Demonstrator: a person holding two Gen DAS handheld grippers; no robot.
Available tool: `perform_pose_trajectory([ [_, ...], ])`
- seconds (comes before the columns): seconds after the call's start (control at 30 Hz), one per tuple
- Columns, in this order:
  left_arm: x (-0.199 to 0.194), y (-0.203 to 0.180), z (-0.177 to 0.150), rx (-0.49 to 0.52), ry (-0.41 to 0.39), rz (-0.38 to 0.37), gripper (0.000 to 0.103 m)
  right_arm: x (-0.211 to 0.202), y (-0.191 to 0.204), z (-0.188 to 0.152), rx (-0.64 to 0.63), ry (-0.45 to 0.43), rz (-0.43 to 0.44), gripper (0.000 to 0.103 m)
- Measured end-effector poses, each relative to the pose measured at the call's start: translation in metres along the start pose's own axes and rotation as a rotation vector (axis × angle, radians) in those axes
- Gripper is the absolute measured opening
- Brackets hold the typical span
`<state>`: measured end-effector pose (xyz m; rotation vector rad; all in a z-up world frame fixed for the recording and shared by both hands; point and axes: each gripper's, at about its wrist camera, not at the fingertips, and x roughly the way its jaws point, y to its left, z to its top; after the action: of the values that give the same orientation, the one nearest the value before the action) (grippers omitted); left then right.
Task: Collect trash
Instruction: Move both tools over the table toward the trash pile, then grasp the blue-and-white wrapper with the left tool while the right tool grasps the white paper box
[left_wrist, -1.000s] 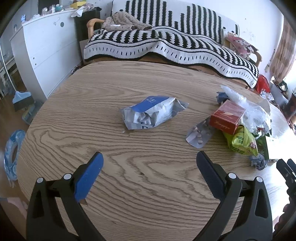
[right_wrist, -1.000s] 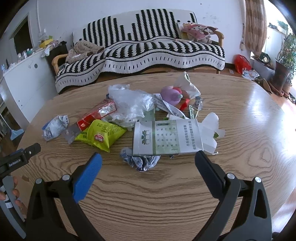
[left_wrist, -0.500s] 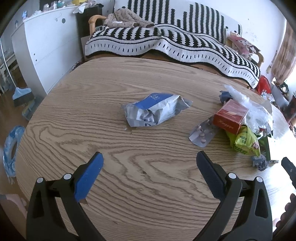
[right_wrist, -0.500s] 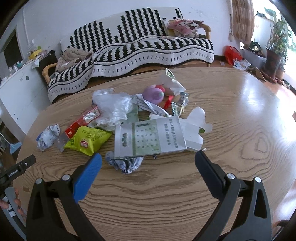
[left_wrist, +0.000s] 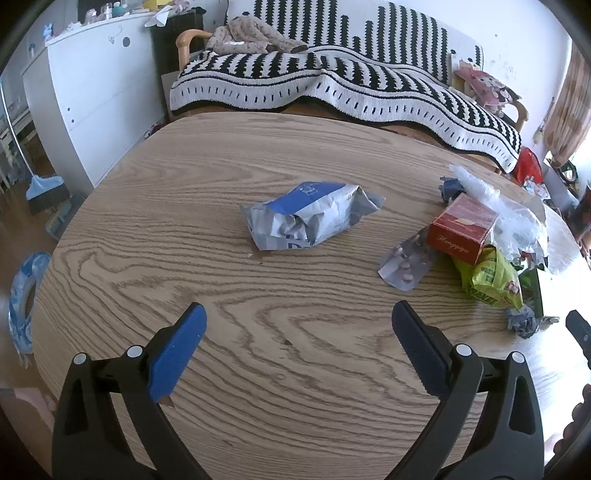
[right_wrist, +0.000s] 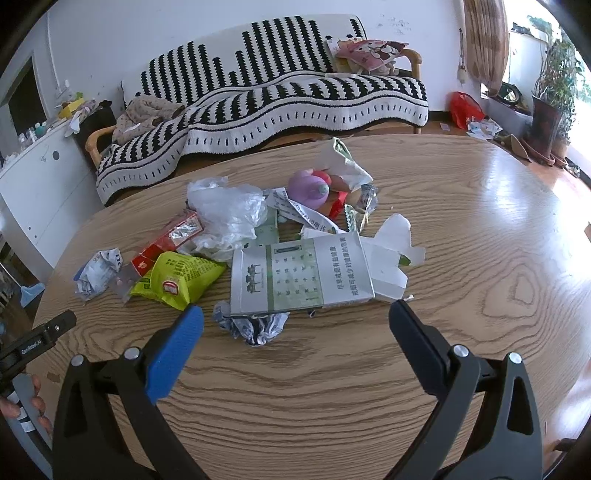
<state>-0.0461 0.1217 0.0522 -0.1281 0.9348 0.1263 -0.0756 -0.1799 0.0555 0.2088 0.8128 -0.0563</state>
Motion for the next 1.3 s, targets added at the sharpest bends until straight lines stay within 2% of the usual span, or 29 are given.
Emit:
perform_pose_trajectory([
  [0.17,-0.001,0.0,0.0,-0.004,-0.003,0.001,0.098,-0.001,-0.004,0.001,0.002,-0.009,-0.016,0.097],
  [0.4,0.005,0.011,0.001,-0.02,0.013,0.016,0.098,-0.008,-0.019,0.001,-0.05,-0.07,-0.114,0.097],
  [0.57,0.008,0.023,0.006,-0.035,0.017,0.029,0.098,-0.009,-0.029,0.001,-0.05,-0.069,-0.084,0.097],
  [0.77,0.022,0.028,0.011,-0.026,0.043,0.044,0.098,0.008,-0.044,-0.002,-0.022,0.006,-0.014,0.097],
  [0.87,0.027,0.022,0.015,-0.009,0.043,0.056,0.098,0.009,-0.047,-0.003,-0.023,0.007,-0.033,0.097],
  [1.0,0.028,0.016,0.026,0.036,0.027,0.072,0.098,0.015,-0.031,-0.003,-0.162,0.012,-0.075,0.097],
  [1.1,0.034,0.015,0.034,0.119,0.029,0.08,0.098,0.026,-0.017,-0.007,-0.329,0.007,-0.192,0.097],
  [1.17,0.04,0.018,0.039,0.144,0.034,0.065,0.098,0.033,-0.014,-0.008,-0.389,0.002,-0.237,0.097],
  [1.3,0.05,0.021,0.051,0.163,0.031,0.063,0.098,0.046,-0.008,-0.009,-0.451,0.016,-0.228,0.097],
])
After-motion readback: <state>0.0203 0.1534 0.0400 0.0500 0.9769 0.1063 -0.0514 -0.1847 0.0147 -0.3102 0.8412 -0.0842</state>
